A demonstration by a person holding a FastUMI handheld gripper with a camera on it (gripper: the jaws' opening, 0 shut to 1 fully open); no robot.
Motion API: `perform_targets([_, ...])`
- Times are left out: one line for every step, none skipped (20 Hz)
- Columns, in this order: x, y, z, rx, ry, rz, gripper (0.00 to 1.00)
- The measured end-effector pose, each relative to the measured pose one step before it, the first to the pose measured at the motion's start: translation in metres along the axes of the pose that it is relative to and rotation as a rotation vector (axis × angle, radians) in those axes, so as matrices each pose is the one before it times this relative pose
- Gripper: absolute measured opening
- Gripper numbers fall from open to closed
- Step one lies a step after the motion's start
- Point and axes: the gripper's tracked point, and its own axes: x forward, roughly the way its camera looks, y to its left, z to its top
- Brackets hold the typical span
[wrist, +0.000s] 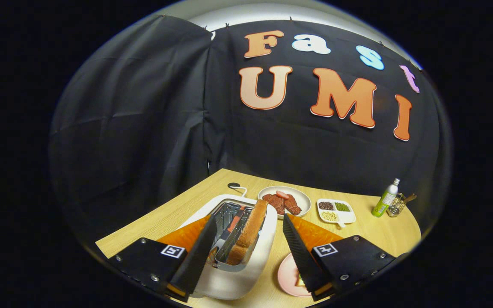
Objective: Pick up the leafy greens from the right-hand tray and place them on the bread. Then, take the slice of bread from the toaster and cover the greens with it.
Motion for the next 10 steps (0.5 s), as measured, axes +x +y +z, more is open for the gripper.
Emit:
perform_targets([0.00247,0.00158,-0.00121,0.00205,0.00632,-0.00255,0.89])
perform_targets([0.00210,0.00048,-0.00109,-0.00121,0.00552,-0.00615,0.81])
perform_targets([0.00247,-0.00075,-0.00245,-0.00347,0.01019,-0.00512,0.79])
perform_targets([0.00086,0.00053,-0.00241,0.00530,0.00785,-0.00311,0.71])
perform_targets([0.00260,0.00207,-0.00187,0.00560,0.00866,0.00060,0.65])
perform_targets([0.00193,0.00028,-0.00211,0.00525,0.01015,-0.00302,0.52])
perform_targets([0.00086,0.00145,-0.00290,0.00518,0.01192,0.00337,0.42])
perform_targets([0.00040,0.00389,-0.00117,0.01239,0.00612,0.01514,0.31])
perform_targets([0.00008,0.00375,0.00022,0.01259,0.00280,0.00793,0.24])
perform_targets([0.00012,-0.00067,0.00202,-0.00078,-0.00722,-0.00599,0.17])
